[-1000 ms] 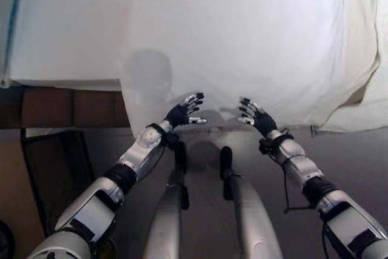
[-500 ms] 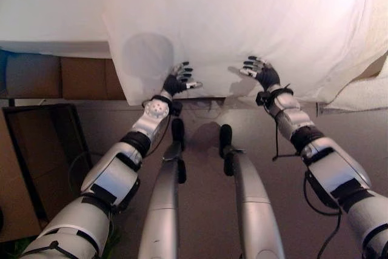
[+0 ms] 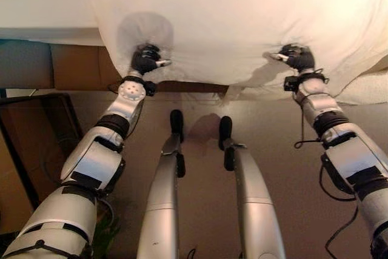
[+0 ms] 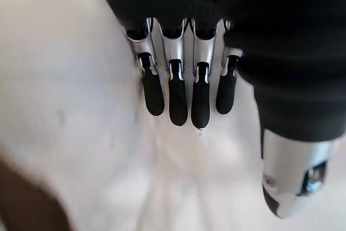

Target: Make the bed

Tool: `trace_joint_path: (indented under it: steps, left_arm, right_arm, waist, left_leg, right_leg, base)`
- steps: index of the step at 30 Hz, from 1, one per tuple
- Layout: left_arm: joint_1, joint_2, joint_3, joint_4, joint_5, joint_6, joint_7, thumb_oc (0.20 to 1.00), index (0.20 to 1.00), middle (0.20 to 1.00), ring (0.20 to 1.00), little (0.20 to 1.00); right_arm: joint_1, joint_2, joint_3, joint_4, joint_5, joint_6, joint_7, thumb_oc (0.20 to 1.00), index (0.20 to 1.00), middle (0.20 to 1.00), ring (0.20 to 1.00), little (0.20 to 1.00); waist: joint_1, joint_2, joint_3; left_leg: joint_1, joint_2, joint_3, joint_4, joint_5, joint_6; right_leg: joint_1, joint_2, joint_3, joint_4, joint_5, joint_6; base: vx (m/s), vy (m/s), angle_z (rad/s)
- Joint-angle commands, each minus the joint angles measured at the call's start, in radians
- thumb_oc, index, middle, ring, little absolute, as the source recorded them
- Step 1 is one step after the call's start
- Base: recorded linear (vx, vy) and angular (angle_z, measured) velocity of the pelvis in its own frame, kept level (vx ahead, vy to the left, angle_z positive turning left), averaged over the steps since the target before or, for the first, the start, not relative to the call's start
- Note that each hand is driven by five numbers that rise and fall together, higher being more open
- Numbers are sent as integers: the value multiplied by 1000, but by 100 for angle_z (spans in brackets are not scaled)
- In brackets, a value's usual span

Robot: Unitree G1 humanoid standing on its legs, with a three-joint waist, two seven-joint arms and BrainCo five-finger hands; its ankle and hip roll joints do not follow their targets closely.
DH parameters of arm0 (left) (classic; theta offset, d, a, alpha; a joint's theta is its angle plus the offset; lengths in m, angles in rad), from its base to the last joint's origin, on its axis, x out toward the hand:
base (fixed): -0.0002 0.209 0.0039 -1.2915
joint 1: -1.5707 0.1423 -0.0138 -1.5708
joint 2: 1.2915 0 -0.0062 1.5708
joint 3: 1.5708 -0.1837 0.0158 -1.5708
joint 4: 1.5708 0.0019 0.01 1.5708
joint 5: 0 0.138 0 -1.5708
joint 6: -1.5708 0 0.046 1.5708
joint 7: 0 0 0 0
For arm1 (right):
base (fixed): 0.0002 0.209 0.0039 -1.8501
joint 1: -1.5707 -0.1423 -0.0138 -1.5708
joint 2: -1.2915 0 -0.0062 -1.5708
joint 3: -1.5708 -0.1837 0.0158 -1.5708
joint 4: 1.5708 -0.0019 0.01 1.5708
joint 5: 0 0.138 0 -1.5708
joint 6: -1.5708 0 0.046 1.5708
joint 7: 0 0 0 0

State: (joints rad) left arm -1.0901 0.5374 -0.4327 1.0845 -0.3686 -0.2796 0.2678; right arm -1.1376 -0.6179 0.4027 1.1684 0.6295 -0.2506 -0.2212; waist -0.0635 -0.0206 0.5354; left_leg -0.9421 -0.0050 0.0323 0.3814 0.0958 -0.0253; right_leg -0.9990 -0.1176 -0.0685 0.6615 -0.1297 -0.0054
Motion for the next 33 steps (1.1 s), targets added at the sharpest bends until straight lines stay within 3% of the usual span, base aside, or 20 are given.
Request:
trace_joint_path:
  steps: [1,2,5,8,11,15,24,33]
  left_arm:
    - [28,44,129,25,-64,-60,86,1000,1000,1000,1000,1000]
    - [31,44,129,23,-63,-60,87,1000,1000,1000,1000,1000]
    - [179,52,262,8,-94,-76,123,1000,1000,1000,1000,1000]
    - [241,53,294,-8,-83,-74,130,1000,1000,1000,1000,1000]
    - [359,25,353,-21,-76,-64,132,1000,1000,1000,1000,1000]
    - [525,-52,398,50,-94,-47,66,1000,1000,1000,1000,1000]
    - [764,-205,362,67,-36,-30,-72,1000,1000,1000,1000,1000]
    - [906,-304,236,24,77,3,-196,1000,1000,1000,1000,1000]
  right_arm:
    - [31,-104,-95,-6,30,-67,-66,1000,1000,1000,1000,1000]
    - [35,-104,-97,-9,30,-67,-67,1000,1000,1000,1000,1000]
    - [170,-139,-229,-48,42,-89,-109,1000,1000,1000,1000,1000]
    - [223,-131,-267,-69,43,-93,-119,1000,1000,1000,1000,1000]
    - [337,-92,-330,-106,29,-97,-134,1000,1000,1000,1000,1000]
    - [498,27,-358,-134,19,-86,-109,1000,1000,1000,1000,1000]
    - [781,196,-385,-122,2,-65,-13,1000,1000,1000,1000,1000]
    - [963,318,-293,-71,-148,5,79,1000,1000,1000,1000,1000]
  waist:
    - [9,14,-15]
    - [9,14,-15]
    - [10,19,-15]
    - [12,21,-15]
    - [15,18,-17]
    - [22,0,-80]
    - [41,-10,-199]
    - [52,-4,-314]
  left_leg:
    - [64,2,11,60,-150,-48]
    - [69,2,10,55,-148,-48]
    - [159,-2,8,-52,-110,-63]
    - [204,-5,2,-99,-85,-62]
    - [312,-2,-7,-196,-54,-59]
    - [479,8,-15,-325,-19,-53]
    - [702,15,-25,-461,3,-44]
    - [824,2,-35,-425,-54,-12]
  right_leg:
    - [90,-40,25,-183,75,132]
    - [94,-40,24,-186,76,132]
    - [191,-34,4,-296,102,138]
    - [238,-28,-6,-351,126,139]
    - [347,-16,-14,-441,155,142]
    - [517,-8,-19,-563,196,149]
    - [743,-5,-21,-700,229,159]
    - [898,-22,-22,-733,215,161]
  base:
    - [-14,-11,5]
    - [16,-50,6]
    - [-4,-62,4]
    - [-1,-34,1]
    - [28,-57,-3]
    - [72,-20,-4]
    - [101,7,-1]
    - [75,39,7]
